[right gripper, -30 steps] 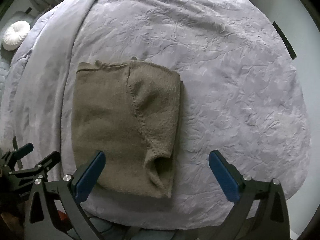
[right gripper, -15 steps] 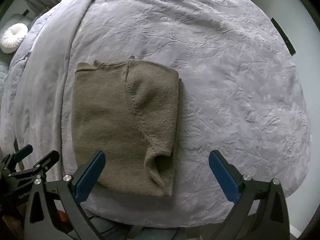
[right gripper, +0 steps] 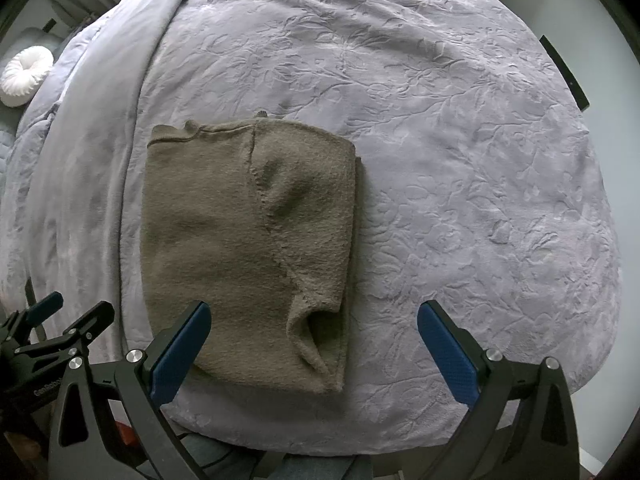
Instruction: Fold small clothes
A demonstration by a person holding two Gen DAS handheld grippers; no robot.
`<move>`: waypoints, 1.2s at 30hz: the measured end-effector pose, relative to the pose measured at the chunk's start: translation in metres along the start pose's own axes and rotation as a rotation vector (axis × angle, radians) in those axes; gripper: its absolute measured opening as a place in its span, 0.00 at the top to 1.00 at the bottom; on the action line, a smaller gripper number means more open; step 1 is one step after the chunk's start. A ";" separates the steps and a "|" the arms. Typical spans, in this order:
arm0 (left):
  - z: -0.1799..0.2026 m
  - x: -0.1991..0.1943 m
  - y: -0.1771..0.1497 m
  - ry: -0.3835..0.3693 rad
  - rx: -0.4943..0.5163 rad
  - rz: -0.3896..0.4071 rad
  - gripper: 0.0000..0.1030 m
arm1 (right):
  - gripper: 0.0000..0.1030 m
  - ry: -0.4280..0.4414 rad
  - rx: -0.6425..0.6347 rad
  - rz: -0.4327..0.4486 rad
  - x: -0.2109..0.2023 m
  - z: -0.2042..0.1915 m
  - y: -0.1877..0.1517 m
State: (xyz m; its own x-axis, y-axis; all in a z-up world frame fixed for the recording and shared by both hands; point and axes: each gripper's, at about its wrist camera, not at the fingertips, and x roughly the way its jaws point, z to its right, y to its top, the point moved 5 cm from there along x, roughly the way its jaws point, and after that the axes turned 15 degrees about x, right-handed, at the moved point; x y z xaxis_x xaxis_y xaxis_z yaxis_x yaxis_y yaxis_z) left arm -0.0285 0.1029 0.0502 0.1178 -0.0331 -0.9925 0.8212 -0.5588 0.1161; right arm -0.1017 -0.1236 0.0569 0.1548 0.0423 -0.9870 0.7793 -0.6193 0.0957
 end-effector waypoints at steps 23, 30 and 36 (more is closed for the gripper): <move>0.000 0.000 -0.001 -0.005 -0.005 0.001 0.01 | 0.00 -0.004 -0.002 0.003 0.000 0.000 -0.001; -0.002 0.000 0.000 -0.005 0.003 -0.003 0.01 | 0.00 -0.005 -0.002 0.004 0.000 0.000 -0.001; -0.005 0.001 0.000 0.004 0.010 -0.005 0.01 | 0.00 -0.003 -0.002 0.003 0.000 0.000 0.000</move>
State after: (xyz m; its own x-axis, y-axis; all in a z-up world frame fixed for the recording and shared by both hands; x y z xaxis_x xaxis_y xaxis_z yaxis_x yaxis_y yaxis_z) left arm -0.0257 0.1075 0.0491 0.1161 -0.0275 -0.9929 0.8163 -0.5668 0.1112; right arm -0.1022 -0.1234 0.0573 0.1552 0.0377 -0.9872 0.7801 -0.6178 0.0991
